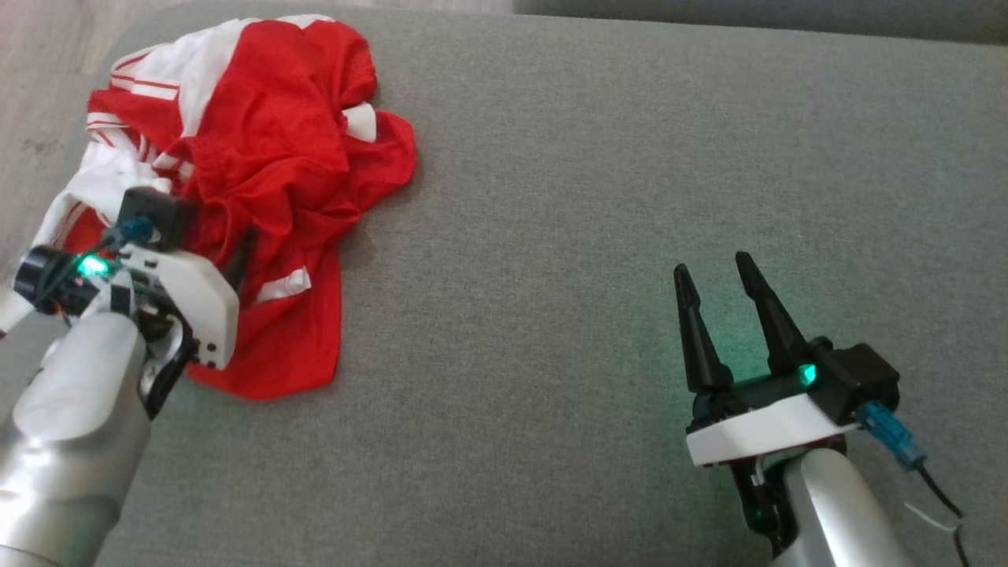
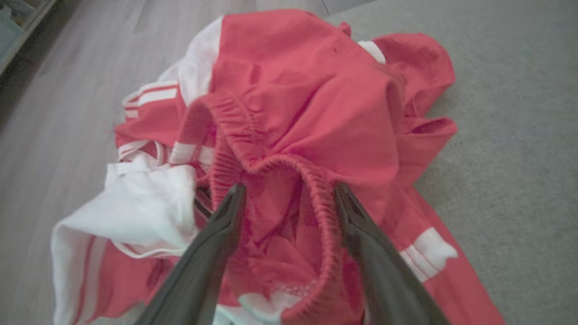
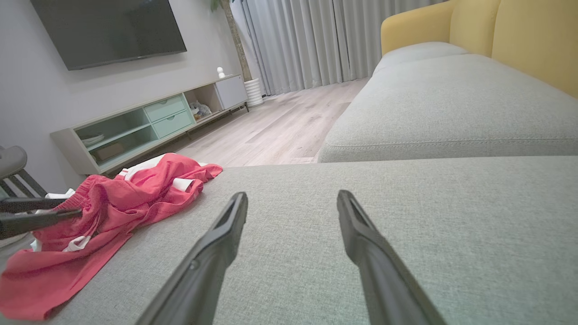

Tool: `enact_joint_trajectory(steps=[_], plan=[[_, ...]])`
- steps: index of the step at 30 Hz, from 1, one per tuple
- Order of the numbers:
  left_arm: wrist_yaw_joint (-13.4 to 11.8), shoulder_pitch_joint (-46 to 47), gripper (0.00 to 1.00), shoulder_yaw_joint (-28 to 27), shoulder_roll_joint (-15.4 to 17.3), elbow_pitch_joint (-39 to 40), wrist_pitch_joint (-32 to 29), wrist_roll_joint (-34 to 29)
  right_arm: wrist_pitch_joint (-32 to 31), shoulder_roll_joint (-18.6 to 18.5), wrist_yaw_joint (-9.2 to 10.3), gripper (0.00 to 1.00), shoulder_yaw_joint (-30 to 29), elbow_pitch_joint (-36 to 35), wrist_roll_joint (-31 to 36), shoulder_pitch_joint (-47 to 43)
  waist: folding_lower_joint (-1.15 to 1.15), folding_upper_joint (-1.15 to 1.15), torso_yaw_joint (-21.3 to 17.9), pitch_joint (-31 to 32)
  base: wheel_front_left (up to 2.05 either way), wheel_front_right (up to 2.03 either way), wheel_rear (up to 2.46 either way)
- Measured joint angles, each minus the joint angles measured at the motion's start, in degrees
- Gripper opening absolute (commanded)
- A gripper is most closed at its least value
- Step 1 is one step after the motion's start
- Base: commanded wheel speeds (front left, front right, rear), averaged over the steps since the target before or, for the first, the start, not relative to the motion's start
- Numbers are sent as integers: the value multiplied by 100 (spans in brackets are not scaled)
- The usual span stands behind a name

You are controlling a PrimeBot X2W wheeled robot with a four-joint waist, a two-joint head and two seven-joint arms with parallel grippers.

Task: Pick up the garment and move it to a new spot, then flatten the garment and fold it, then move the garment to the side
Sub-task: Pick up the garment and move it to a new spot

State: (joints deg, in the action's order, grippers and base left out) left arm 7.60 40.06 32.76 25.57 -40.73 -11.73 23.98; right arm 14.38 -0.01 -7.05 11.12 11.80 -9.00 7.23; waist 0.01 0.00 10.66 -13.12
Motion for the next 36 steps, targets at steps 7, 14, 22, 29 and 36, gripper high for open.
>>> enact_joint_trajectory(steps=[7, 14, 22, 29, 36], plan=[[0, 91, 0, 337, -29, -275, 208, 423, 0, 0, 0, 100, -41, -8, 12, 79, -1, 0, -66, -32, 0, 0, 0], [-3, 467, 0, 90, -67, -27, 1317, 647, 0, 0, 0, 100, -101, 4, 8, 54, -1, 0, -79, 254, 0, 0, 0], [-264, 507, 0, -446, -144, 1394, 2037, 1042, 0, 0, 0, 100, -203, 35, -1, -207, -2, 0, -62, 772, 0, 0, 0], [-558, 461, 0, -532, -147, 2864, 1738, 1279, 0, 0, 0, 100, -118, 38, -93, -294, -2, 0, -198, 992, 0, 0, 0], [-798, 293, 0, -334, -415, 3769, 1274, 1450, 0, 0, 0, 100, -3, -26, -200, -285, -2, 0, -647, 1011, 0, 0, 0]])
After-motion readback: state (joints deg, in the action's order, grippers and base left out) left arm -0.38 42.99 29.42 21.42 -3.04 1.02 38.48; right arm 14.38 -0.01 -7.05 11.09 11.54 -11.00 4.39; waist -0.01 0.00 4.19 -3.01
